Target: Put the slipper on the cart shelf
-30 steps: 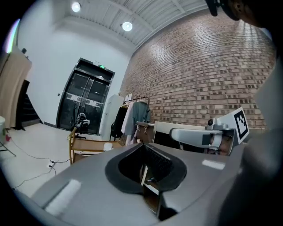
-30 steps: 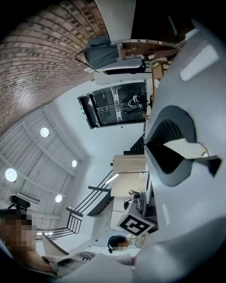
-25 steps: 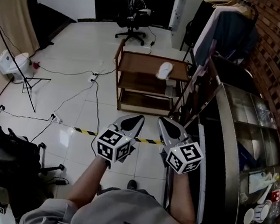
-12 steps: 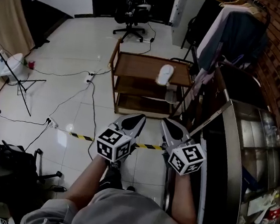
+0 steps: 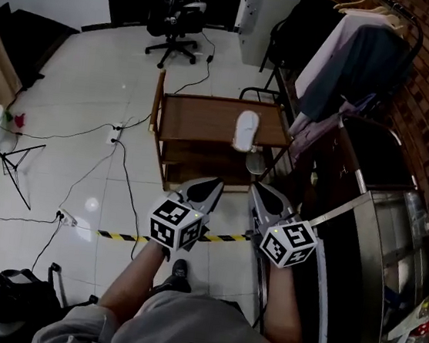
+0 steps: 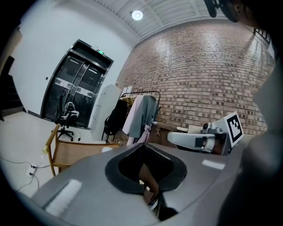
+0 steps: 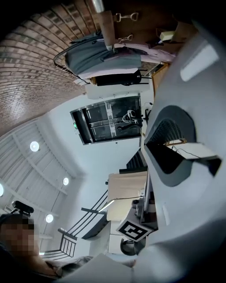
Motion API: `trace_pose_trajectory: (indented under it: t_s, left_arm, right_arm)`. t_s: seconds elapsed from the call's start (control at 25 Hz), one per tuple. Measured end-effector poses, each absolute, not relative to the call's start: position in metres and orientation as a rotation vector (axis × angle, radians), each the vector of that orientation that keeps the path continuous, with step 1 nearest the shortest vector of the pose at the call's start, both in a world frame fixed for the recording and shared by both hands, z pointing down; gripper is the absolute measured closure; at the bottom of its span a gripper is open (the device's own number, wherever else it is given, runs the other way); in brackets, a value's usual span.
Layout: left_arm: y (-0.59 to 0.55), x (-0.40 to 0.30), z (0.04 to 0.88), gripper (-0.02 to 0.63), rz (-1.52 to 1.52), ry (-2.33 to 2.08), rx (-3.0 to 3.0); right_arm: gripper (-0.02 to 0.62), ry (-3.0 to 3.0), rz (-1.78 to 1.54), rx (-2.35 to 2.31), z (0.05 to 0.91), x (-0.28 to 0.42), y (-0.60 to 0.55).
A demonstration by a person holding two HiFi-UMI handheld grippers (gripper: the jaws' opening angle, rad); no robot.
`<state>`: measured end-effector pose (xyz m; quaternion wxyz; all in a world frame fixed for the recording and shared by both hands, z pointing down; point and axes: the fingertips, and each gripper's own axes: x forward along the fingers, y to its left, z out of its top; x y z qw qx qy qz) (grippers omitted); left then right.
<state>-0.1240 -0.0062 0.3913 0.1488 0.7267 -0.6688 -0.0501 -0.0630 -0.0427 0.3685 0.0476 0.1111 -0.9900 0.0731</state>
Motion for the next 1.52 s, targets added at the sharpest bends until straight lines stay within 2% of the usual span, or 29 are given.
trace_pose_trajectory:
  t_s: [0.36,0.8,1.0,1.2,1.52]
  left_arm:
    - [-0.066,-0.183,0.42,0.598,-0.116,-1.856,2.096]
    - [-0.153,-0.214,0.446,0.598,-0.02,-1.891,2.048]
    - [-0.193,-0.226,0.452,0.598,-0.022,-1.912,1.992]
    - [-0.223,-0.234,0.472,0.598,0.017,-1.916,1.941]
    - [-0.261,-0.249,0.535,0.598,0.092,-1.876,1.88]
  right_arm:
    - [0.595,-2.918,0.199,0.414,0.398,-0.111,-0.086]
    - [0.595,-2.929,0.293,0.434,0.424,-0.147,-0.189]
    - [0.595,-2.926,0.202,0.427,0.437,-0.162,-0.244]
    - [0.559,-2.876,0.274,0.429,0.467,-0.17,-0.28]
    - [0.427,-2.695,0.454,0.487,0.56,-0.181,-0.321]
